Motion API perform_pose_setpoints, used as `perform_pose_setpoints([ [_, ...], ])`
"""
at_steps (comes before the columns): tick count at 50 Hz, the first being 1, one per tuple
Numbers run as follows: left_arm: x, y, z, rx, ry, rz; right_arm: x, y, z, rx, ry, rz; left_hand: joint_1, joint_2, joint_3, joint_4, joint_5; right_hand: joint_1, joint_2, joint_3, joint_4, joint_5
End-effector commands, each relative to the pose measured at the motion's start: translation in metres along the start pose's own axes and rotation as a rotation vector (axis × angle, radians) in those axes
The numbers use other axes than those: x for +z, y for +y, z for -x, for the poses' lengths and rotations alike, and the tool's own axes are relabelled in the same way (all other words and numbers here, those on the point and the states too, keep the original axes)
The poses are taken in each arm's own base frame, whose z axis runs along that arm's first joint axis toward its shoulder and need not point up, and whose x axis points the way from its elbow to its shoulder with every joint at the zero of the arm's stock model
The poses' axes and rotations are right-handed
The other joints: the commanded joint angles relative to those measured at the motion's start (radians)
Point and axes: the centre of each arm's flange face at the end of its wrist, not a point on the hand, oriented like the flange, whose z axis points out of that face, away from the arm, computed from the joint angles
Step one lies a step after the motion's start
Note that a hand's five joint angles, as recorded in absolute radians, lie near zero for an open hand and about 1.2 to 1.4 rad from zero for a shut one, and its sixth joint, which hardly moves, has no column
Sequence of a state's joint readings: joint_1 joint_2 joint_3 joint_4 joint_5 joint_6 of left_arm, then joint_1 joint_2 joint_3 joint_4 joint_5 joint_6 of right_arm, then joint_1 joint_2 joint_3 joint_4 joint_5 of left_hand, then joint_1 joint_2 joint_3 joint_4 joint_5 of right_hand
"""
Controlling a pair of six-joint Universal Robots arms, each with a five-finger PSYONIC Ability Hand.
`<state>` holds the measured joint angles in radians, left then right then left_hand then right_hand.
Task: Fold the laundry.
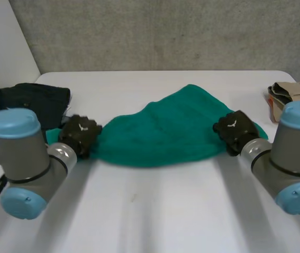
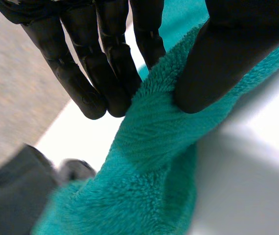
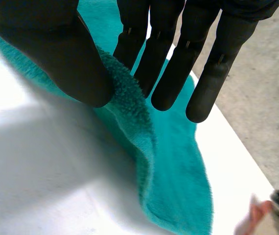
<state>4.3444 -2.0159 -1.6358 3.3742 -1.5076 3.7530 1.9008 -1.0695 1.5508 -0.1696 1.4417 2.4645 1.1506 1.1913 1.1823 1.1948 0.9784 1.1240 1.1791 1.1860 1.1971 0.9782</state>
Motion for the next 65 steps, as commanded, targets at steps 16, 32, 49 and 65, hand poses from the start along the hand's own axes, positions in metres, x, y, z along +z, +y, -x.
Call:
perform_pose_setpoints([
  [16,-0.053,-0.089,0.062,-0.258,-0.063,-0.153,-0.028,-0.099,-0.071,0.066,0.068,-0.276,0.246,0.205,0.214,0.201,0.243,0.272,0.217,0.210,0.199,0.244],
  [32,0.059,-0.009,0.053,-0.288,-0.119,0.050,0.063,-0.063,-0.006,0.085,0.197,-0.269,-0.848,-0.889,-0.880,-0.893,-0.851,0.272,0.217,0.210,0.199,0.244],
  [49,-0.096,-0.015,-0.037,-0.154,0.225,0.061,0.043,-0.054,0.019,0.013,0.114,-0.166,-0.735,-0.775,-0.766,-0.779,-0.737,0.272,0.217,0.210,0.199,0.244],
  [65,-0.052,0.021,-0.074,-0.078,0.237,0.016,0.028,-0.031,0.033,0.055,0.044,-0.108,-0.723,-0.764,-0.755,-0.767,-0.725,0.272,0.217,0.210,0.199,0.244],
])
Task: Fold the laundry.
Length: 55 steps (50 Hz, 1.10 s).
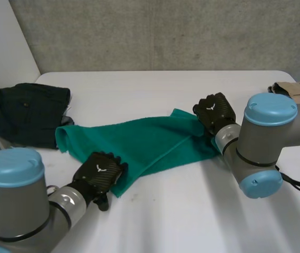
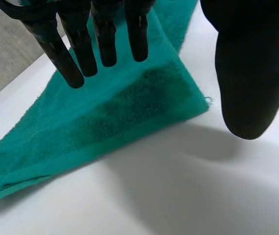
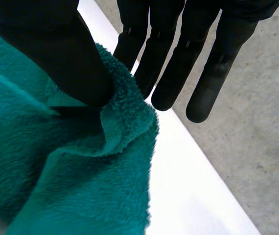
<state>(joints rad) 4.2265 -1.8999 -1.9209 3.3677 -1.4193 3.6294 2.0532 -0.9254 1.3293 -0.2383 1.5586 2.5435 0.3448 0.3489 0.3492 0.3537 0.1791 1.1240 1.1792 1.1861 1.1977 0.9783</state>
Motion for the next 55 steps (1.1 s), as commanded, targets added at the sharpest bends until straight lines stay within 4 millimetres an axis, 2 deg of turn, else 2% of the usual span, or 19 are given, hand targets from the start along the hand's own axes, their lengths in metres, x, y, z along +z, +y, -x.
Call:
perform_pose_setpoints([
  [1,0.023,0.005,-0.001,0.026,-0.028,-0.031,-0.004,0.010,0.004,0.023,-0.011,0.026,0.086,0.082,0.081,0.077,0.077,0.272,0.217,0.210,0.199,0.243],
  [10,0.037,0.007,0.000,0.038,-0.034,-0.033,-0.006,0.011,0.004,0.020,-0.010,0.025,0.127,0.123,0.123,0.118,0.118,0.272,0.217,0.210,0.199,0.243],
  [18,0.048,-0.008,0.009,0.056,-0.058,-0.082,-0.007,0.012,0.006,0.018,-0.016,0.028,0.177,0.173,0.172,0.168,0.168,0.272,0.217,0.210,0.199,0.243],
  [28,0.077,-0.010,0.014,0.064,-0.067,-0.098,-0.007,0.013,0.007,0.017,-0.020,0.028,0.244,0.240,0.240,0.235,0.236,0.272,0.217,0.210,0.199,0.243],
  [32,0.086,-0.010,0.017,0.075,-0.062,-0.087,-0.007,0.012,0.005,0.017,-0.017,0.026,0.423,0.419,0.419,0.414,0.414,0.272,0.217,0.210,0.199,0.243],
  [35,0.089,-0.013,0.021,0.069,-0.059,-0.080,-0.006,0.011,0.002,0.020,-0.008,0.024,0.760,0.756,0.755,0.751,0.751,0.272,0.217,0.210,0.199,0.243],
  [37,0.087,-0.020,0.024,0.068,-0.070,-0.090,-0.007,0.012,-0.001,0.019,-0.002,0.028,1.050,1.046,1.046,1.041,1.041,0.272,0.217,0.210,0.199,0.243],
  [42,0.067,-0.047,0.040,0.017,-0.151,-0.148,-0.007,0.011,-0.006,0.020,0.006,0.027,1.051,1.047,1.047,1.043,1.043,0.272,0.217,0.210,0.199,0.243],
  [46,0.039,-0.076,0.064,-0.090,-0.278,-0.244,-0.009,0.010,-0.018,0.022,0.024,0.044,1.051,1.047,1.047,1.043,1.043,0.272,0.217,0.210,0.199,0.243],
  [50,0.026,-0.088,0.083,-0.137,-0.331,-0.299,-0.015,0.001,-0.029,0.011,0.014,0.054,1.051,1.047,1.047,1.043,1.043,0.272,0.217,0.210,0.199,0.243],
  [55,0.007,-0.090,0.098,-0.151,-0.355,-0.257,-0.031,-0.022,-0.044,-0.011,-0.007,0.054,1.051,1.047,1.047,1.043,1.043,0.272,0.217,0.210,0.199,0.243],
])
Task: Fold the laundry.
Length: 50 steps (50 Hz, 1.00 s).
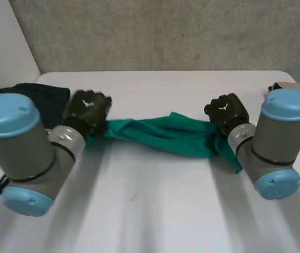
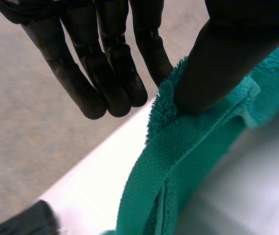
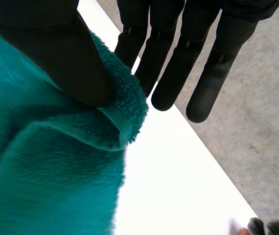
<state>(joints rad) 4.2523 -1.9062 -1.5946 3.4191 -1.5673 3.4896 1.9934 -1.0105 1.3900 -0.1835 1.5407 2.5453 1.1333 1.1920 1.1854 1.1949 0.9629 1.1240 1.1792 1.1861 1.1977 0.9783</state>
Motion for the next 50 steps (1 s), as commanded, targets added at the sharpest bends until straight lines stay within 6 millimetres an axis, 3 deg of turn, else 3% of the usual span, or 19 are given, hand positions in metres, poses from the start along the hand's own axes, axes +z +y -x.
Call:
perform_pose_setpoints([
  [1,-0.020,-0.018,0.029,-0.031,-0.045,0.043,-0.027,-0.033,-0.024,-0.037,-0.033,0.012,0.263,0.204,0.211,0.201,0.259,0.272,0.217,0.210,0.199,0.243],
  [8,-0.059,-0.035,0.020,-0.025,0.107,0.195,-0.070,-0.061,-0.051,-0.109,-0.117,0.068,0.263,0.204,0.211,0.201,0.259,0.272,0.217,0.210,0.199,0.243],
  [11,-0.060,-0.040,0.021,-0.025,0.131,0.207,-0.070,-0.062,-0.049,-0.105,-0.154,0.064,0.263,0.204,0.211,0.201,0.259,0.272,0.217,0.210,0.199,0.243],
  [15,-0.034,-0.033,0.031,-0.020,0.079,0.241,-0.050,-0.048,-0.043,-0.106,-0.178,0.098,0.263,0.204,0.211,0.201,0.259,0.272,0.217,0.210,0.199,0.243],
  [19,0.006,-0.020,0.040,0.034,0.040,0.269,-0.022,-0.030,-0.040,-0.111,-0.174,0.138,0.263,0.204,0.211,0.201,0.259,0.272,0.217,0.210,0.199,0.243],
  [23,0.059,-0.023,0.053,0.117,0.011,0.184,0.024,-0.033,-0.050,-0.136,-0.052,0.055,0.263,0.204,0.211,0.201,0.259,0.272,0.217,0.210,0.199,0.243],
  [24,0.068,-0.029,0.056,0.129,0.001,0.147,0.032,-0.038,-0.056,-0.137,-0.013,0.023,0.263,0.204,0.211,0.201,0.259,0.272,0.217,0.210,0.199,0.243],
  [25,0.082,-0.048,0.065,0.139,-0.039,0.047,0.046,-0.053,-0.069,-0.135,0.087,-0.060,0.263,0.204,0.211,0.201,0.259,0.272,0.217,0.210,0.199,0.243],
  [28,0.094,-0.086,0.083,0.135,-0.122,-0.135,0.056,-0.085,-0.097,-0.121,0.255,-0.224,0.263,0.204,0.211,0.201,0.259,0.272,0.217,0.210,0.199,0.243],
  [29,0.097,-0.113,0.095,0.118,-0.186,-0.269,0.056,-0.107,-0.113,-0.102,0.346,-0.342,0.263,0.204,0.211,0.201,0.259,0.272,0.217,0.210,0.199,0.243],
  [32,0.092,-0.152,0.112,0.070,-0.276,-0.461,0.048,-0.142,-0.135,-0.072,0.456,-0.535,0.263,0.204,0.211,0.201,0.259,0.272,0.217,0.210,0.199,0.243],
  [33,0.085,-0.172,0.122,0.037,-0.324,-0.577,0.037,-0.162,-0.148,-0.060,0.514,-0.648,0.263,0.204,0.211,0.201,0.259,0.272,0.217,0.210,0.199,0.243],
  [37,0.070,-0.200,0.132,0.002,-0.357,-0.754,0.022,-0.178,-0.150,-0.056,0.499,-0.743,0.263,0.204,0.211,0.201,0.259,0.272,0.217,0.210,0.199,0.243],
  [40,0.066,-0.195,0.130,0.010,-0.341,-0.739,0.020,-0.175,-0.142,-0.063,0.451,-0.734,0.263,0.204,0.211,0.201,0.259,0.272,0.217,0.210,0.199,0.243],
  [44,0.067,-0.166,0.126,0.005,-0.317,-0.632,0.017,-0.159,-0.123,-0.052,0.368,-0.646,0.263,0.204,0.211,0.201,0.259,0.272,0.217,0.210,0.199,0.243],
  [47,0.071,-0.131,0.113,-0.007,-0.273,-0.509,0.016,-0.139,-0.106,-0.052,0.300,-0.555,0.263,0.204,0.211,0.201,0.259,0.272,0.217,0.210,0.199,0.243],
  [48,0.070,-0.108,0.102,-0.024,-0.235,-0.424,0.015,-0.129,-0.095,-0.056,0.258,-0.505,0.263,0.204,0.211,0.201,0.259,0.272,0.217,0.210,0.199,0.243],
  [50,0.067,-0.083,0.087,-0.040,-0.188,-0.327,0.013,-0.119,-0.085,-0.063,0.222,-0.461,0.263,0.204,0.211,0.201,0.259,0.272,0.217,0.210,0.199,0.243],
])
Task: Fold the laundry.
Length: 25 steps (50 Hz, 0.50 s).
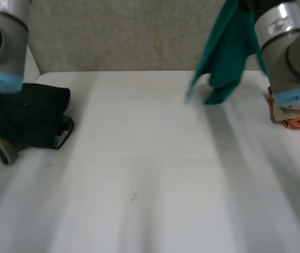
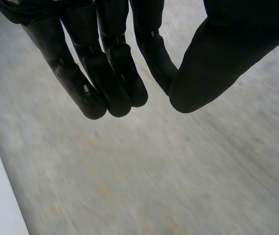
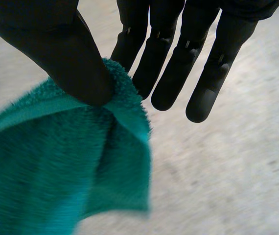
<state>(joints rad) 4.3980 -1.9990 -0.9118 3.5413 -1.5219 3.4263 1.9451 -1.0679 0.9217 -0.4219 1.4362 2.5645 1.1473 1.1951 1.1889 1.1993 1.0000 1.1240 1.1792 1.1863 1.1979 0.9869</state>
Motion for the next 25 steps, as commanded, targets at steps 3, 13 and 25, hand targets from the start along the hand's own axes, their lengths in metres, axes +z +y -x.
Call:
perform_pose_setpoints([
  [3,-0.102,0.089,-0.051,-0.082,0.191,0.483,-0.057,0.033,0.045,-0.002,-0.220,0.251,-0.503,-0.551,-0.545,-0.555,-0.530,0.272,0.217,0.210,0.198,0.235],
  [13,-0.172,0.122,-0.106,-0.268,0.260,0.741,-0.081,0.024,0.052,-0.012,-0.297,0.331,-0.949,-0.996,-0.990,-1.000,-0.976,0.272,0.217,0.210,0.198,0.235],
  [25,-0.194,0.093,-0.139,-0.488,0.265,0.898,-0.087,-0.033,0.044,0.020,-0.295,0.315,-0.828,-0.876,-0.870,-0.880,-0.856,0.272,0.217,0.210,0.198,0.235],
])
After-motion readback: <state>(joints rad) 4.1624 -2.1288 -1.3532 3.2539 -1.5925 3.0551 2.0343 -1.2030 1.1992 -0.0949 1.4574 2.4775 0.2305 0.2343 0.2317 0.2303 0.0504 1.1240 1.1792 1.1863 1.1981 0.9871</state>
